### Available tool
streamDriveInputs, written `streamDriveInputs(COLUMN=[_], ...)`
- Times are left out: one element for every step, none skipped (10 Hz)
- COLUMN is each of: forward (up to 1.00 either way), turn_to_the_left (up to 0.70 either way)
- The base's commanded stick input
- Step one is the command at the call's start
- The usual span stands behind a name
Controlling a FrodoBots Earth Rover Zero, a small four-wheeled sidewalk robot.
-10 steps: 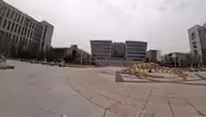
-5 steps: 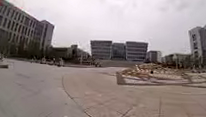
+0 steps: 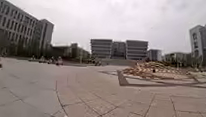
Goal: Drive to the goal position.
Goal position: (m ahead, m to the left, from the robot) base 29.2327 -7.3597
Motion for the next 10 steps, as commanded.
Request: streamDriveInputs(forward=[0.85,0.85,0.85,0.85,0.85,0.85,0.85,0.85,0.85,0.85], turn_to_the_left=[0.0,0.0,0.0,0.0,0.0,0.0,0.0,0.0,0.0,0.0])
